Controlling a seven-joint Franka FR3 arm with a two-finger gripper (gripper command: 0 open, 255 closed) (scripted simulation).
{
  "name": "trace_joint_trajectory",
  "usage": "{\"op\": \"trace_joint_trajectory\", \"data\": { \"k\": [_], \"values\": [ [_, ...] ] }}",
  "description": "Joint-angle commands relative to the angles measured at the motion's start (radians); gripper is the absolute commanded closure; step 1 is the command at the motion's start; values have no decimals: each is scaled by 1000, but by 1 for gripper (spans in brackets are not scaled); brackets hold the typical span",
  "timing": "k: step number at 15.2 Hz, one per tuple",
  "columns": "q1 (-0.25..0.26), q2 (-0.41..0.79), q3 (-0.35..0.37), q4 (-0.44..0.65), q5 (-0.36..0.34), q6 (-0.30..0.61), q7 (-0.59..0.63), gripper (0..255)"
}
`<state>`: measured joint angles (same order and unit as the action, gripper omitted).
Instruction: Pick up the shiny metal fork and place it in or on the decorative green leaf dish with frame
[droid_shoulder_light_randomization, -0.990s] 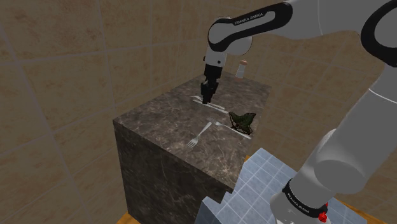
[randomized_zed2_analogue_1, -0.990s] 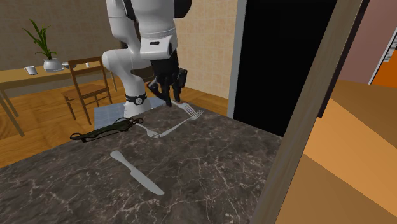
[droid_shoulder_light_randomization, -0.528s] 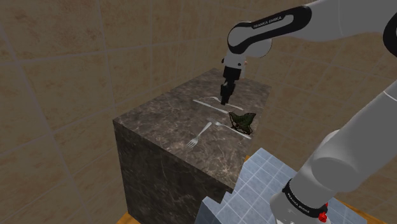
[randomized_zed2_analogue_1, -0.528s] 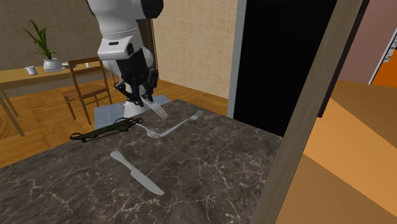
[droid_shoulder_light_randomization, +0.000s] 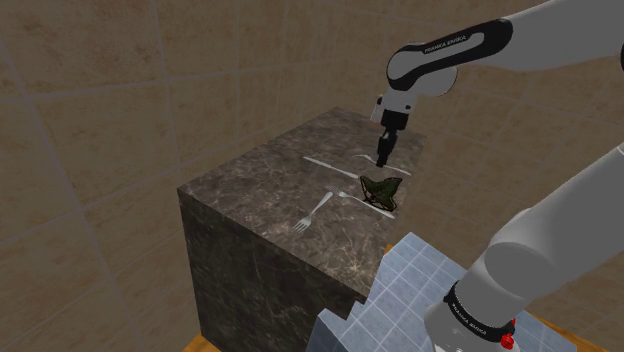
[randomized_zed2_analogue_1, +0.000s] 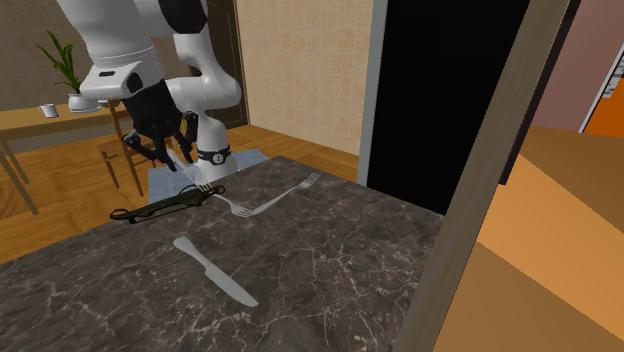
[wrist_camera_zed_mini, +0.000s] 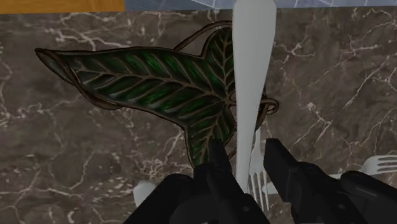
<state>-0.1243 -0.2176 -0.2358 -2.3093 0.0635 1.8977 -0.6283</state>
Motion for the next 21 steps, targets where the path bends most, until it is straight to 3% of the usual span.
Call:
{"op": "trace_joint_trajectory", "data": {
  "k": [1,13,20,21],
  "values": [
    [-26,-23,-30,-15,-24,-10,-45,255],
    [-39,45,-59,-103,-18,140,-99,255],
    [-39,44,-59,-103,-18,139,-99,255],
    [-39,44,-59,-103,-18,139,-99,0]
  ]
}}
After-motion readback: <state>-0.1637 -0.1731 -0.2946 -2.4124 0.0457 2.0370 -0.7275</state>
